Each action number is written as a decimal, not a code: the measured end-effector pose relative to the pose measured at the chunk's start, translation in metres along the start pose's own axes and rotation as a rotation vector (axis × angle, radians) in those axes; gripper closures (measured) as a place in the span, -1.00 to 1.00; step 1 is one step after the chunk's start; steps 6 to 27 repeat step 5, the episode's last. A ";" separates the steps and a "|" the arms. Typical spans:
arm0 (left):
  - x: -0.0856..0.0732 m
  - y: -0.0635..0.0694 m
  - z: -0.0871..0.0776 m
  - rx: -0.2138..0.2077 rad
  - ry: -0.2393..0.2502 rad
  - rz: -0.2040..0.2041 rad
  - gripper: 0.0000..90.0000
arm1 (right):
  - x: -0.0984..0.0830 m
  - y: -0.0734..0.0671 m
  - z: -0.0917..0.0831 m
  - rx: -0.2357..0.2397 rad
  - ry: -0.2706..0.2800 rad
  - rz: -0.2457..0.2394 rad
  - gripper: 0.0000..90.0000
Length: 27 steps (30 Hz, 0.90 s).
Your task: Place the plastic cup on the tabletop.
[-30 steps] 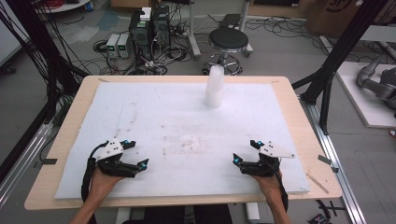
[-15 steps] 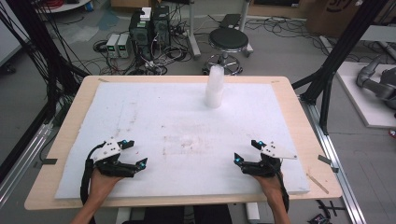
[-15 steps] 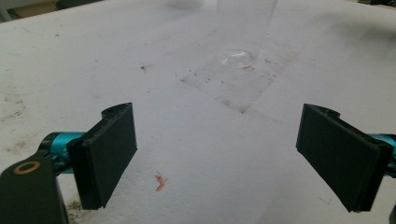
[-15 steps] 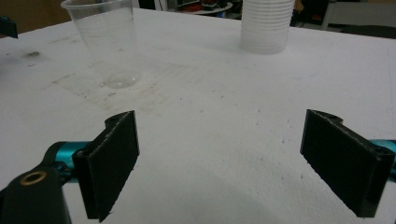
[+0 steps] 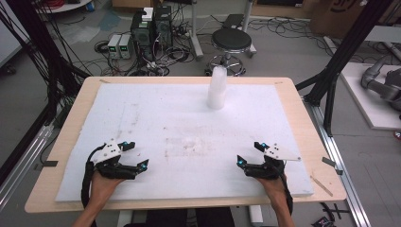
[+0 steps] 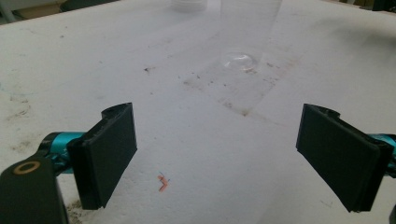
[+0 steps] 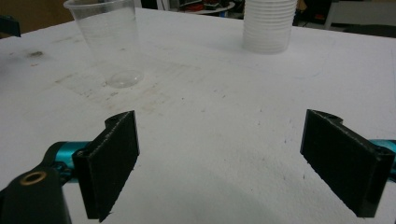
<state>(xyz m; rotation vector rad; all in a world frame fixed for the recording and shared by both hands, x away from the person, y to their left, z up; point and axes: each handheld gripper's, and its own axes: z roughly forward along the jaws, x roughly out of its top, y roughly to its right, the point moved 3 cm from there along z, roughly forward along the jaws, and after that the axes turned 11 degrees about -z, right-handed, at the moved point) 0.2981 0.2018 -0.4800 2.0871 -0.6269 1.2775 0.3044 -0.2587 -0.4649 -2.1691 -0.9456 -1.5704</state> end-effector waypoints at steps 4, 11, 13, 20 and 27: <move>0.000 0.001 -0.001 0.003 0.009 0.007 -0.73 | 0.000 0.001 0.001 0.004 -0.006 0.009 -0.74; 0.000 0.001 -0.001 0.004 0.011 0.009 -0.73 | 0.000 0.001 0.001 0.002 -0.010 0.009 -0.74; 0.000 0.001 -0.001 0.004 0.011 0.009 -0.73 | 0.000 0.001 0.001 0.002 -0.010 0.009 -0.74; 0.000 0.001 -0.001 0.004 0.011 0.009 -0.73 | 0.000 0.001 0.001 0.002 -0.010 0.009 -0.74; 0.000 0.001 -0.001 0.004 0.011 0.009 -0.73 | 0.000 0.001 0.001 0.002 -0.010 0.009 -0.74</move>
